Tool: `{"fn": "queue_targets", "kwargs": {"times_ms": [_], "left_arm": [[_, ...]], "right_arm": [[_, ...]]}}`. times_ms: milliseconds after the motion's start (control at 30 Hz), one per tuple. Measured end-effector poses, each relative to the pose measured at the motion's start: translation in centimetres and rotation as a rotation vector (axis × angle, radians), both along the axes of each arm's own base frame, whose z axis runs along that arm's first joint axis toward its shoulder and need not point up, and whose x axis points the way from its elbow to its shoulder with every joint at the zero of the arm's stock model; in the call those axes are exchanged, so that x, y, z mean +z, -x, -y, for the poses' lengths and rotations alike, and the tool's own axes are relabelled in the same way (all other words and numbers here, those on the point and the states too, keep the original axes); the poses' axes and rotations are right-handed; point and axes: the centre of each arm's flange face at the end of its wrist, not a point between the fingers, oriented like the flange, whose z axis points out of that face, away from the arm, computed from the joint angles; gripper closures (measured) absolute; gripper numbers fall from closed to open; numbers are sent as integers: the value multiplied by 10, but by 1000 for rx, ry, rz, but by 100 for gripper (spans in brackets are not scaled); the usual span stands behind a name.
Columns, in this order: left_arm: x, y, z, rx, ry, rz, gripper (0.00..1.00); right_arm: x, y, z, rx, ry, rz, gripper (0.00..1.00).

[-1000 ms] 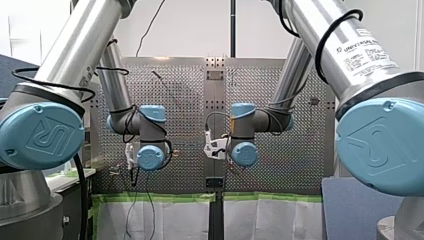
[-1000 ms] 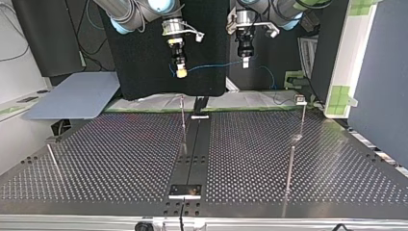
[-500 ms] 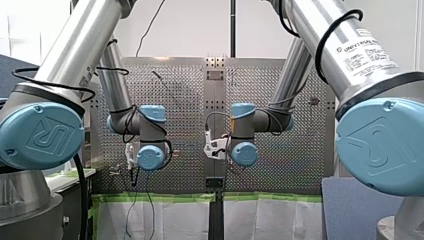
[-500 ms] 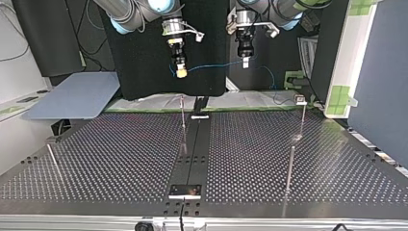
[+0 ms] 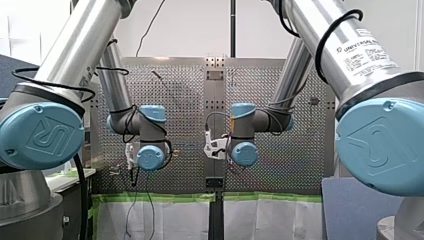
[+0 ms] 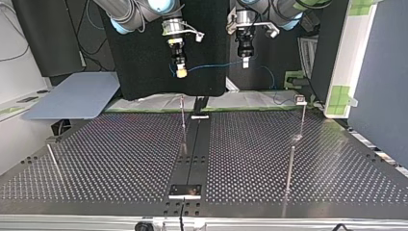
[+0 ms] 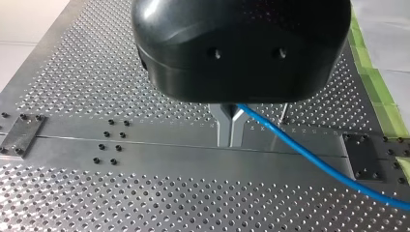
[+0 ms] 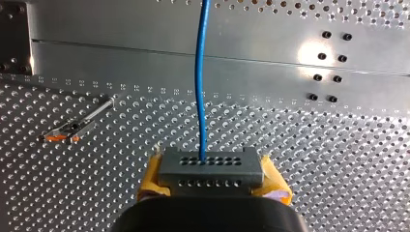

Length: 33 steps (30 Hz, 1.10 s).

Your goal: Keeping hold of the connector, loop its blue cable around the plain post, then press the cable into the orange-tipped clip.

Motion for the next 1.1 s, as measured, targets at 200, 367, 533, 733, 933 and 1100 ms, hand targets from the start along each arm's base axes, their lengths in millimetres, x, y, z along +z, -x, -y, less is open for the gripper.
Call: {"fn": "queue_targets", "kwargs": {"times_ms": [200, 367, 533, 733, 933, 1100], "left_arm": [[0, 0, 0, 0, 0, 0, 100], [0, 0, 0, 0, 0, 0, 100], [0, 0, 0, 0, 0, 0, 100], [0, 0, 0, 0, 0, 0, 100], [0, 0, 0, 0, 0, 0, 100], [0, 0, 0, 0, 0, 0, 90]], "right_arm": [[0, 0, 0, 0, 0, 0, 100], [0, 0, 0, 0, 0, 0, 100], [0, 0, 0, 0, 0, 0, 100], [0, 0, 0, 0, 0, 0, 100], [0, 0, 0, 0, 0, 0, 100], [0, 0, 0, 0, 0, 0, 100]]}}
